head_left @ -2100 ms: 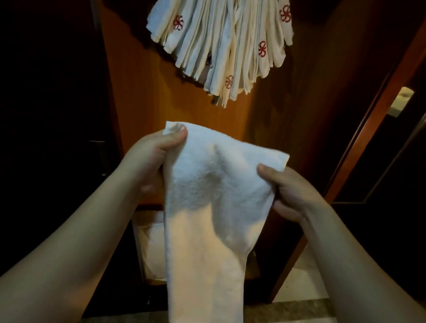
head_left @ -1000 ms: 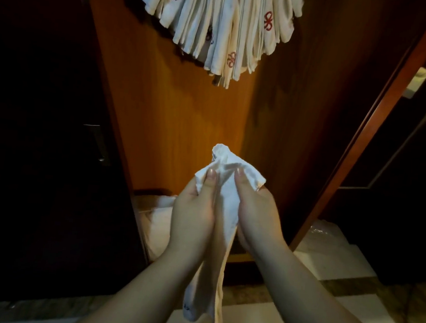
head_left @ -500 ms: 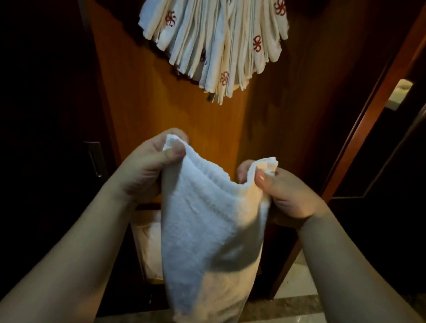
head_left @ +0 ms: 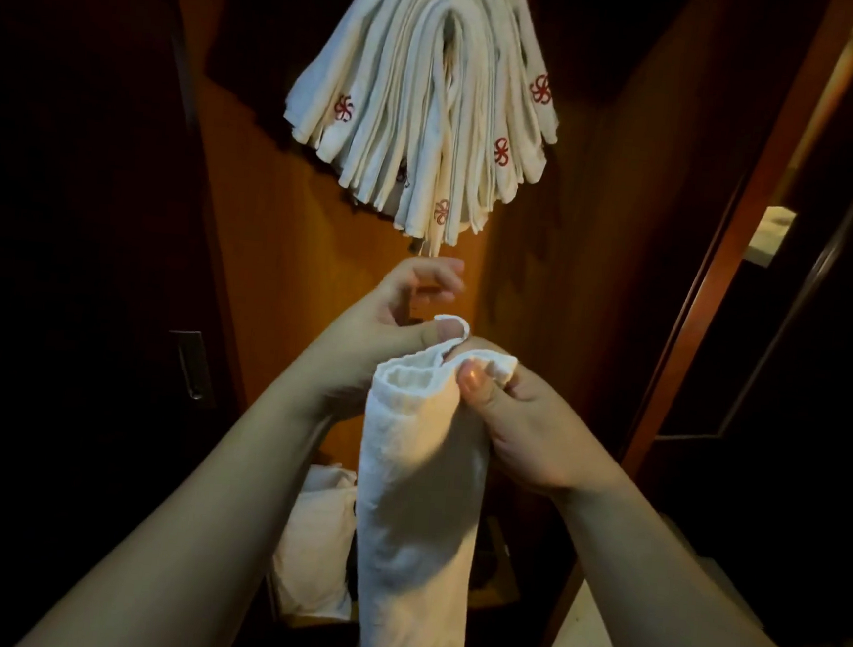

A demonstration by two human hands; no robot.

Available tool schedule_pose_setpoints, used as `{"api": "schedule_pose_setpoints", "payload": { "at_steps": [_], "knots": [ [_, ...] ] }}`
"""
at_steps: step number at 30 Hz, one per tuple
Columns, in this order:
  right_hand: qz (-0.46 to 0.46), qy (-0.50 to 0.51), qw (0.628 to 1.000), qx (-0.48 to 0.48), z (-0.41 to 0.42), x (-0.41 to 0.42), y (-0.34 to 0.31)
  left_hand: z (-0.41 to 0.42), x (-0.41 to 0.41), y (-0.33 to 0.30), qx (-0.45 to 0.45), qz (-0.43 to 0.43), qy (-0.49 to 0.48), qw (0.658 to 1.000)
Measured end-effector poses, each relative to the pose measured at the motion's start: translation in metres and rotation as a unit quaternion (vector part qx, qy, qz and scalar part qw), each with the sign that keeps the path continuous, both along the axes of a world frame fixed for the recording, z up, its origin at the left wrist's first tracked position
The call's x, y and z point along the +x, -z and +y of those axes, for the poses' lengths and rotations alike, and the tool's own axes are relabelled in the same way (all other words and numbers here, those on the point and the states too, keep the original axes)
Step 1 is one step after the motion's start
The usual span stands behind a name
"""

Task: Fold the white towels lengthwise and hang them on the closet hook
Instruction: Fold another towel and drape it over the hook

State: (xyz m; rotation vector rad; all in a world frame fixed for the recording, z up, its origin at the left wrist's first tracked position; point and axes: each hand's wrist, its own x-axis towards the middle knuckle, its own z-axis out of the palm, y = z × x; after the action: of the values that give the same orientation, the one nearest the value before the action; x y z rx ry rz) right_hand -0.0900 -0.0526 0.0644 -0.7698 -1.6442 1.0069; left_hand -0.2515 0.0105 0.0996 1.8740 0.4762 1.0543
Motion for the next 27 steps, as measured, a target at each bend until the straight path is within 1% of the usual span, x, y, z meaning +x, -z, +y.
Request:
{"api": "schedule_pose_setpoints", "payload": {
  "at_steps": [1,3,4,5,6,7,9,10,12,13,14,18,22,23,25,26,27],
  "knots": [
    [0.003,0.018,1.0,0.013,0.002,0.002,0.002,-0.001,0.0,0.0,-0.004,-0.003,-0.028,1.0],
    [0.005,0.042,0.999,0.018,0.004,0.005,0.001,-0.005,-0.005,-0.003,-0.001,-0.053,-0.061,0.997],
    [0.009,0.047,0.999,0.015,0.005,0.006,-0.001,-0.009,-0.01,-0.006,0.024,-0.074,-0.06,0.995],
    [0.013,0.05,0.999,0.011,0.006,0.008,-0.003,-0.013,-0.016,-0.009,0.065,-0.067,-0.059,0.994],
    [0.015,0.054,0.998,0.01,0.006,0.01,-0.005,-0.016,-0.024,-0.012,0.117,-0.033,-0.051,0.991],
    [0.017,0.059,0.998,0.012,0.007,0.012,-0.008,-0.019,-0.031,-0.016,0.157,0.029,-0.042,0.986],
    [0.012,0.065,0.998,0.018,0.008,0.015,-0.012,-0.021,-0.041,-0.024,0.19,0.177,-0.05,0.965],
    [0.004,0.067,0.998,0.016,0.01,0.017,-0.014,-0.019,-0.045,-0.027,0.211,0.245,-0.071,0.944],
    [-0.026,0.077,0.997,0.014,0.012,0.02,-0.015,-0.014,-0.045,-0.034,0.274,0.365,-0.135,0.879],
    [-0.051,0.085,0.995,0.018,0.014,0.021,-0.015,-0.013,-0.043,-0.039,0.301,0.41,-0.155,0.847],
    [-0.078,0.095,0.992,0.024,0.016,0.021,-0.016,-0.009,-0.04,-0.042,0.319,0.441,-0.165,0.823],
    [-0.162,0.145,0.975,0.037,0.027,0.031,-0.025,0.007,-0.028,-0.047,0.345,0.502,-0.182,0.772],
    [-0.199,0.172,0.962,0.077,0.038,0.046,-0.031,0.02,-0.02,-0.051,0.36,0.505,-0.217,0.754],
    [-0.218,0.174,0.957,0.083,0.041,0.047,-0.029,0.022,-0.016,-0.048,0.353,0.525,-0.221,0.742],
    [-0.298,0.166,0.937,0.078,0.047,0.046,-0.022,0.025,-0.007,-0.036,0.335,0.589,-0.2,0.708],
    [-0.33,0.155,0.929,0.067,0.05,0.046,-0.018,0.026,-0.005,-0.031,0.323,0.606,-0.183,0.704],
    [-0.344,0.145,0.926,0.06,0.052,0.047,-0.015,0.026,-0.005,-0.029,0.314,0.606,-0.169,0.711]
  ]
}}
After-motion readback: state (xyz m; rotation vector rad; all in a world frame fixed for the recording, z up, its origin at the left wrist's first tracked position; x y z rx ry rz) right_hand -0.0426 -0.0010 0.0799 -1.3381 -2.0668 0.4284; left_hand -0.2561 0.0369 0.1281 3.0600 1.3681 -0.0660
